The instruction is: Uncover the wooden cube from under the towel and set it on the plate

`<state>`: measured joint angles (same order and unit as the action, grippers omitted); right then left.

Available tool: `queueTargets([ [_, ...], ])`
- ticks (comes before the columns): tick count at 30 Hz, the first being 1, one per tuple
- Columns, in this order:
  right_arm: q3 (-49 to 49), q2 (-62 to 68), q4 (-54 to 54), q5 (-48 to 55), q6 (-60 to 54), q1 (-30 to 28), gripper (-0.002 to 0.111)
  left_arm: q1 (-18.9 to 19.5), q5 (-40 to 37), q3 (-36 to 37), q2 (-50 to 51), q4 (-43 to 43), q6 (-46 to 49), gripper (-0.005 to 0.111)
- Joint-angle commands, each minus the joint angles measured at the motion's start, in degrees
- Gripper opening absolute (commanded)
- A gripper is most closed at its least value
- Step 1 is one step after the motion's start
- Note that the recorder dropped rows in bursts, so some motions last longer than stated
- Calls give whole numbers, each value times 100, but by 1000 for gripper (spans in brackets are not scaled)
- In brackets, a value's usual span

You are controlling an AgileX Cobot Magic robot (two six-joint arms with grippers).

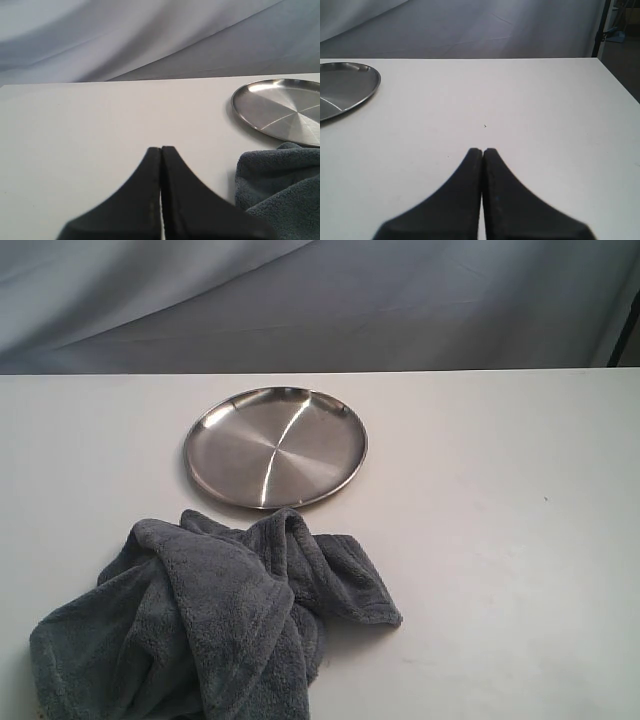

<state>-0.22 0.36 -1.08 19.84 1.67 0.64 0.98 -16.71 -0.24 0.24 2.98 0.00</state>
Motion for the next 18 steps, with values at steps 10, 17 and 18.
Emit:
queueTargets([
  [10, 22, -36, -354, -113, -129, 30, 0, -34, 59, 24, -24, 66, 0, 0],
  [17, 22, -36, 613, -784, -167, 30, 0, -34, 59, 24, -24, 66, 0, 0],
  [18, 22, -36, 624, -964, -167, 30, 0, -34, 59, 24, -24, 66, 0, 0],
])
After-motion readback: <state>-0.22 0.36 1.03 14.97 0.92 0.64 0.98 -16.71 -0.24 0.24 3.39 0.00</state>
